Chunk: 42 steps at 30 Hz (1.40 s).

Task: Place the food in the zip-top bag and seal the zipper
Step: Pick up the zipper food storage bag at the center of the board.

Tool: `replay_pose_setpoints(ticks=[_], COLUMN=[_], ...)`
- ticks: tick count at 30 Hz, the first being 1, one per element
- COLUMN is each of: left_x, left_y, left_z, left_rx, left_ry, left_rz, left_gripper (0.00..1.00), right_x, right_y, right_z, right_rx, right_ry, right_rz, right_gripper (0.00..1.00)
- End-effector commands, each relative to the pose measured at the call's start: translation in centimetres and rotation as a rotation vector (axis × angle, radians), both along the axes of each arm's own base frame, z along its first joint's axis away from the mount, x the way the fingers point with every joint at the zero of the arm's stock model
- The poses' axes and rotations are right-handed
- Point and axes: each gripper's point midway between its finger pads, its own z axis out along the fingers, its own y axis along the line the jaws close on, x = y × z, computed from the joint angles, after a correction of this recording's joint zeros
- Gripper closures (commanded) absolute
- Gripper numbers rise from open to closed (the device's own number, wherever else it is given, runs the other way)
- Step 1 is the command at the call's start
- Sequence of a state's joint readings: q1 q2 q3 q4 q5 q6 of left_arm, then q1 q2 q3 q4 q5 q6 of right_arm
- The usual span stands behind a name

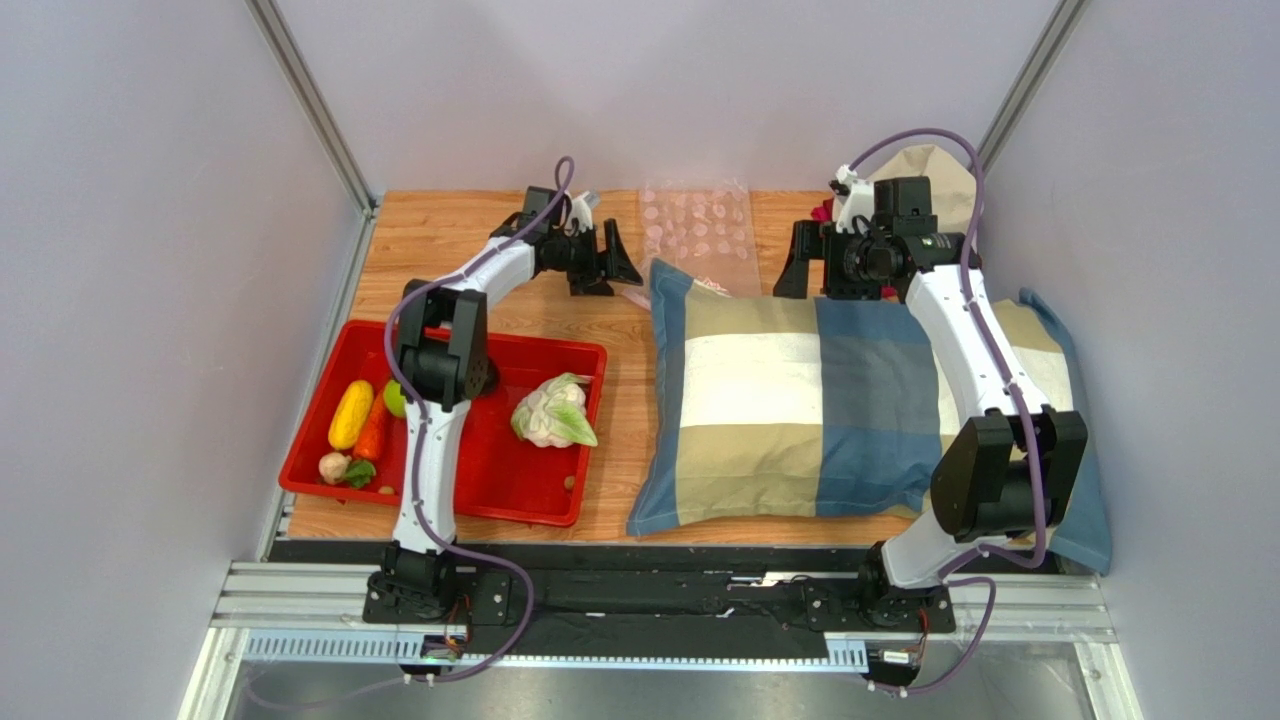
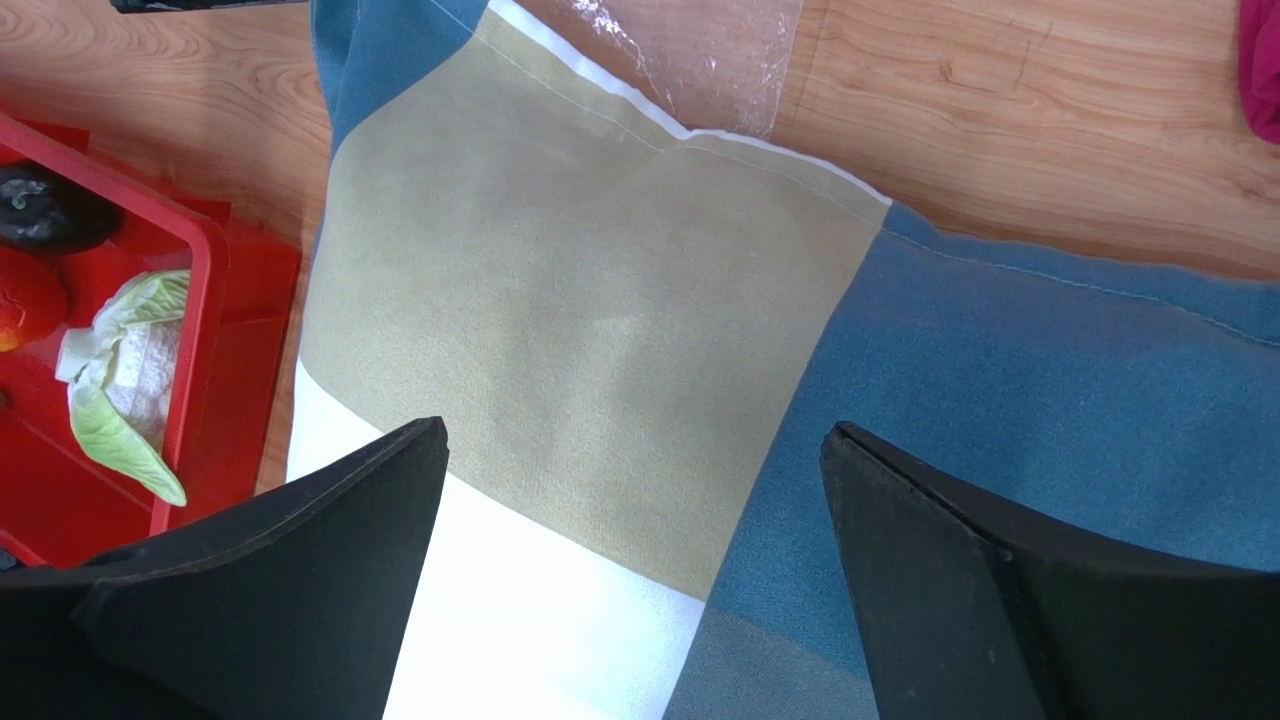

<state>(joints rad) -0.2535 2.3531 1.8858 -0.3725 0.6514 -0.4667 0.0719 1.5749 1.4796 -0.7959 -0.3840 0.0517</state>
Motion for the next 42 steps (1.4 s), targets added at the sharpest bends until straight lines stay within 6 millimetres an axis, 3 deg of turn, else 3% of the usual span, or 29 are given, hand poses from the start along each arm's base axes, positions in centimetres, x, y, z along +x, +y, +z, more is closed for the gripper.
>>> replay_pose_setpoints(ticks=[1, 10, 13, 14, 16, 19, 20, 21, 26, 27, 29, 30, 33, 34, 36, 37, 39, 40, 42], left_x=[1.4, 2.0, 2.1, 2.1, 1.9, 1.6, 1.9, 1.8, 1.6, 1.4, 0.0, -1.1, -3.6, -4.2, -5.6, -5.9, -6.8, -7.3, -8.3], left_y=[-2.0, -4.2, -4.6, -4.6, -4.3, -3.4, -2.4, -1.6, 3.1, 3.9, 4.7, 5.1, 5.4, 5.4, 5.7, 6.1, 6.3, 6.3, 6.5], left_z=[1.8, 0.6, 0.9, 0.9, 2.0, 4.8, 5.5, 7.2, 12.2, 14.6, 15.6, 17.1, 19.5, 20.2, 21.8, 22.4, 23.7, 24.1, 25.0], left_rx=[-0.125, -0.19, -0.218, -0.222, -0.233, -0.249, -0.252, -0.253, -0.208, -0.203, -0.167, -0.154, -0.145, -0.153, -0.161, -0.165, -0.183, -0.2, -0.207], left_ry=[-0.046, -0.018, -0.011, -0.004, -0.013, -0.053, -0.059, -0.078, -0.143, -0.187, -0.177, -0.171, -0.177, -0.176, -0.175, -0.175, -0.158, -0.148, -0.151], left_rz=[-0.015, -0.033, -0.037, -0.038, -0.042, -0.044, -0.026, -0.011, 0.07, 0.073, 0.053, 0.048, 0.015, 0.003, -0.001, 0.01, 0.02, 0.008, 0.006], left_gripper=[0.15, 0.18, 0.24, 0.3, 0.36, 0.72, 0.93, 1.0, 1.0, 1.0, 1.0, 1.0, 1.0, 1.0, 1.0, 1.0, 1.0, 1.0, 1.0], right_x=[1.6, 2.4, 2.9, 3.1, 3.6, 3.8, 3.7, 3.8, 3.7, 3.7, 3.5, 3.5, 2.4, 1.5, 1.0, -0.5, -1.0, -2.6, -2.9], right_y=[0.5, 0.5, 0.9, 0.9, 0.5, 0.5, 0.6, 0.9, 2.0, 2.3, 3.3, 3.7, 6.1, 8.0, 9.6, 11.6, 13.1, 14.9, 16.3], right_z=[2.5, 2.1, 2.1, 2.2, 2.6, 2.9, 3.1, 3.3, 5.3, 6.3, 7.3, 8.5, 10.7, 11.2, 11.5, 12.7, 12.9, 14.1, 14.7], right_rx=[0.006, -0.001, 0.004, 0.001, -0.039, -0.054, -0.052, -0.046, -0.009, -0.01, -0.006, -0.024, -0.069, -0.074, -0.118, -0.142, -0.187, -0.2, -0.226], right_ry=[-0.089, -0.081, -0.083, -0.083, -0.11, -0.137, -0.149, -0.159, -0.236, -0.279, -0.332, -0.392, -0.513, -0.55, -0.629, -0.708, -0.804, -0.885, -0.987], right_rz=[0.019, 0.026, 0.061, 0.062, 0.087, 0.112, 0.128, 0.139, 0.207, 0.225, 0.277, 0.306, 0.414, 0.471, 0.518, 0.581, 0.598, 0.655, 0.655], right_gripper=[0.0, 0.0, 0.0, 0.0, 0.0, 0.0, 0.0, 0.0, 0.0, 0.0, 0.0, 0.0, 0.0, 0.02, 0.04, 0.06, 0.11, 0.18, 0.26])
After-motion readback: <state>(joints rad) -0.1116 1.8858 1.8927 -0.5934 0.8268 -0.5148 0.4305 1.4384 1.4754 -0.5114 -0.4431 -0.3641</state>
